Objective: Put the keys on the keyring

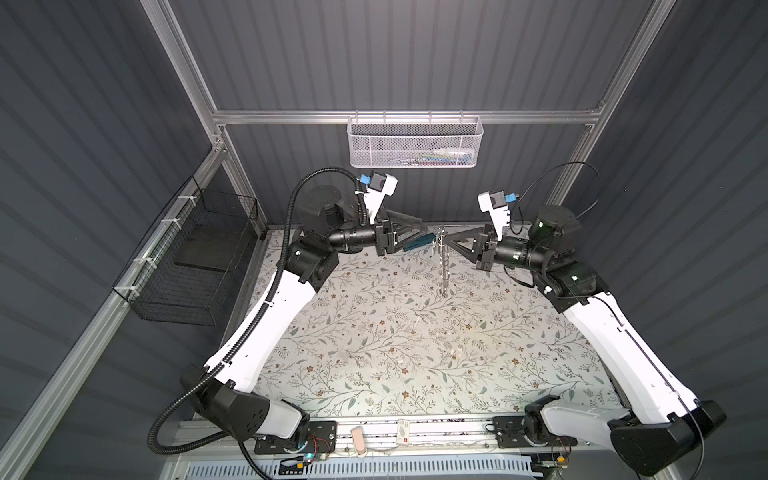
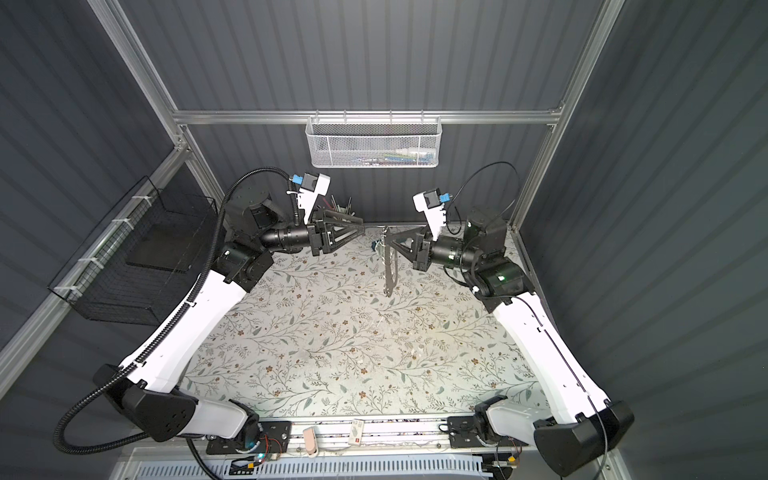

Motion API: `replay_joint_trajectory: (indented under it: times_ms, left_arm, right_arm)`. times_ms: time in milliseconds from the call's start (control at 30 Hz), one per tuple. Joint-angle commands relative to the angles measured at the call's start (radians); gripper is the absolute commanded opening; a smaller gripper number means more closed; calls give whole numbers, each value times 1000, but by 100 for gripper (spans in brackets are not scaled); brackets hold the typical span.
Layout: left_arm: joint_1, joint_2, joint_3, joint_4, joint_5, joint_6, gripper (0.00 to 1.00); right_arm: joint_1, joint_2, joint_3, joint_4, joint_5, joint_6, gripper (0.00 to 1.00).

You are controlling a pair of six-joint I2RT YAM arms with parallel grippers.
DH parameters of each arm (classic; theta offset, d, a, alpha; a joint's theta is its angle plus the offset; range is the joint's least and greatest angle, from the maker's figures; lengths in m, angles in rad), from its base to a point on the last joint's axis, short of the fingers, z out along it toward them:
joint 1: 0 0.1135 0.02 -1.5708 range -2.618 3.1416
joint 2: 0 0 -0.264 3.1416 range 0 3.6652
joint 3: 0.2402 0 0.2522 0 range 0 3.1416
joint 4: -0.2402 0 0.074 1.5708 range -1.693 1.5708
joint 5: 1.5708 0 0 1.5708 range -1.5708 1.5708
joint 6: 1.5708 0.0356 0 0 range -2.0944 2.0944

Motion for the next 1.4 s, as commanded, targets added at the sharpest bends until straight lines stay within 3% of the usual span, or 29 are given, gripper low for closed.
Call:
replay_joint_trajectory:
  times_ms: [0,100,467,1033,1367]
  left_arm:
    - [-4,45,2,129,50,-152,38]
    - [-5,63,0,183,77,-210,37]
    - [-13,74,4,201,82,-233,35]
    - [-25,90,1,262,101,-263,14]
    - [-29,98,11,260,103,-263,15]
  right_arm:
    - [-4,-16,-11,211,27,101,0]
    - [-2,-13,-9,246,27,123,0]
    - [-3,-16,-13,245,16,124,0]
    - [-1,-16,-12,222,10,112,0]
    - [5,-12,-10,219,8,106,0]
